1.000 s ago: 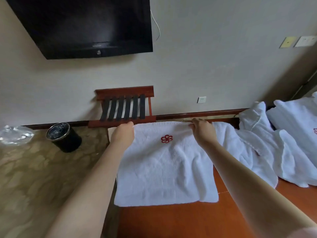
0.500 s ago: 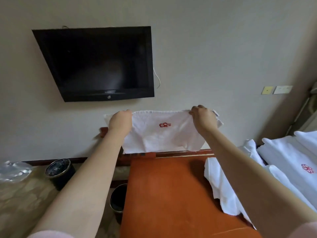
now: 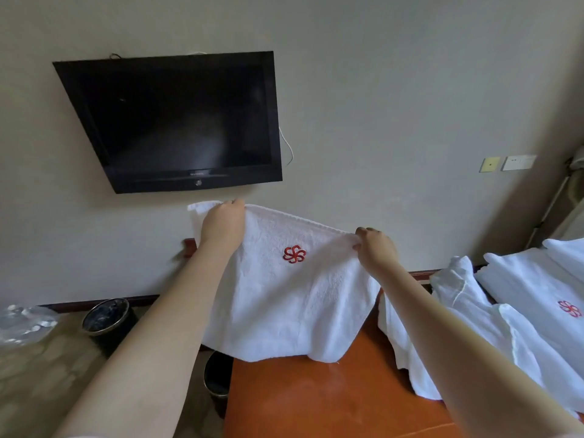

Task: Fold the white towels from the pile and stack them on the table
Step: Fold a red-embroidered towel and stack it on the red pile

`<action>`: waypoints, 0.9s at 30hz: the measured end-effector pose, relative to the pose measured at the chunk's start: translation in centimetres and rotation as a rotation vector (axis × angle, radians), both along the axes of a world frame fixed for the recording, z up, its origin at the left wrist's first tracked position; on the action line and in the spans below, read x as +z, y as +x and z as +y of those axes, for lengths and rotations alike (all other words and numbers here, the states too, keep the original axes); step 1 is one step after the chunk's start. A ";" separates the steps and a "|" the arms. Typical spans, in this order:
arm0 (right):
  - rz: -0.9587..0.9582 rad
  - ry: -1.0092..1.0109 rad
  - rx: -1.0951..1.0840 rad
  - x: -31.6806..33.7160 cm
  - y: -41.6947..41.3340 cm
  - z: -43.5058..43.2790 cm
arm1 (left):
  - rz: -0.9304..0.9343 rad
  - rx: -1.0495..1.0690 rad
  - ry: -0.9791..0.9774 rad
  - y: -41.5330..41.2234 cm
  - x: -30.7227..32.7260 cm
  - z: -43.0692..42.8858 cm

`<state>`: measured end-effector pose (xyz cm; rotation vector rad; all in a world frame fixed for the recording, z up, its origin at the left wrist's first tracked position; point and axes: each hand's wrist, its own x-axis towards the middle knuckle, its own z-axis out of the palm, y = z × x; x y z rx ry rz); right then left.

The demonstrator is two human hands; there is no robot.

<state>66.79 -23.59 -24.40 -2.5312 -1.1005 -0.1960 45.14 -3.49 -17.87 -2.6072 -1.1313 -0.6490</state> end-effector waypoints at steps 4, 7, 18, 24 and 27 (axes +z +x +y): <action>0.104 0.004 -0.039 -2.5 -0.3 0.0 | -0.007 -0.044 -0.028 -0.4 -2.1 0.4; 0.101 0.082 -0.051 -2.5 0.2 0.6 | 0.008 -0.031 -0.055 -0.9 -3.4 1.1; -0.039 0.267 -0.042 0.2 4.1 3.7 | -0.126 0.017 -0.150 2.5 -4.3 4.1; -0.005 0.109 0.020 -5.9 1.8 0.2 | 0.069 0.076 -0.232 0.2 -11.2 1.2; 0.028 -0.031 0.042 -9.5 -0.5 -2.3 | 0.183 0.116 -0.293 -2.1 -15.4 -1.7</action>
